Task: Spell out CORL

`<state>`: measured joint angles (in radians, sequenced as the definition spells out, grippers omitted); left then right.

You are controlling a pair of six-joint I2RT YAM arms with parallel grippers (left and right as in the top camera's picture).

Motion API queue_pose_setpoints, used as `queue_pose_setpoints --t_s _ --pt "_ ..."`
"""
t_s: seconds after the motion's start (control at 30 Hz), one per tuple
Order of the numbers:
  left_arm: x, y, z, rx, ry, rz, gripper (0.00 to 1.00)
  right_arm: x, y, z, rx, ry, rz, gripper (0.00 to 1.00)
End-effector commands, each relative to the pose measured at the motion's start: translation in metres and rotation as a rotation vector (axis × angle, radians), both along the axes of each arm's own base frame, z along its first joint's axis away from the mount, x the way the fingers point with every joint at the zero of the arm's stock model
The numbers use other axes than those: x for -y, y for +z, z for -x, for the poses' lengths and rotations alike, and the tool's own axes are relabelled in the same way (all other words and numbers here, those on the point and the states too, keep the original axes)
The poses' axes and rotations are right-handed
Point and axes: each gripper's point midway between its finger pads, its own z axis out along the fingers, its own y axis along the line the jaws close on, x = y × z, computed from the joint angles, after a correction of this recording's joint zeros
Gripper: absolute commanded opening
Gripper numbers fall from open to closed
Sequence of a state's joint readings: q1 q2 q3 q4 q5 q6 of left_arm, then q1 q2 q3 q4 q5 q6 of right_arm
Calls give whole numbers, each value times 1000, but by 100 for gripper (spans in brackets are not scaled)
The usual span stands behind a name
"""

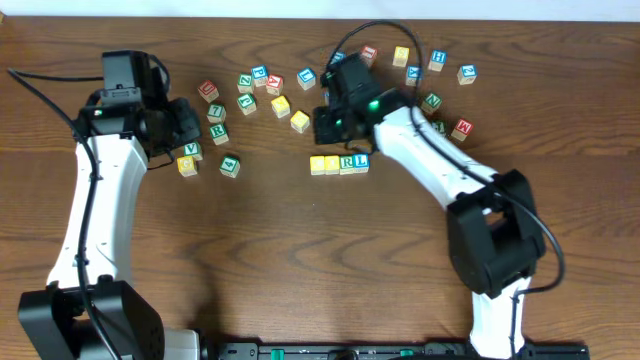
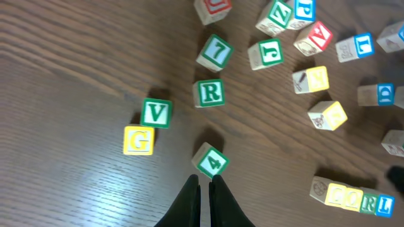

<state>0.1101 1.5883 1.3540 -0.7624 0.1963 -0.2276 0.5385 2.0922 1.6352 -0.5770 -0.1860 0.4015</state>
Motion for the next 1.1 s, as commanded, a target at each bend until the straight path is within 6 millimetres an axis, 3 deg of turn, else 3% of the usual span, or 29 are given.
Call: queue_pose_setpoints --t_s 0.0,0.5,1.07 --pt "-5 -6 3 -17 0 -12 8 -7 -20 -1 -7 -51 47 1" --pt "-5 -6 4 -22 0 -11 8 -5 -54 3 5 -83 173 1" --pt "-5 -7 6 -31 0 -10 7 -5 -60 14 -27 -68 198 1"
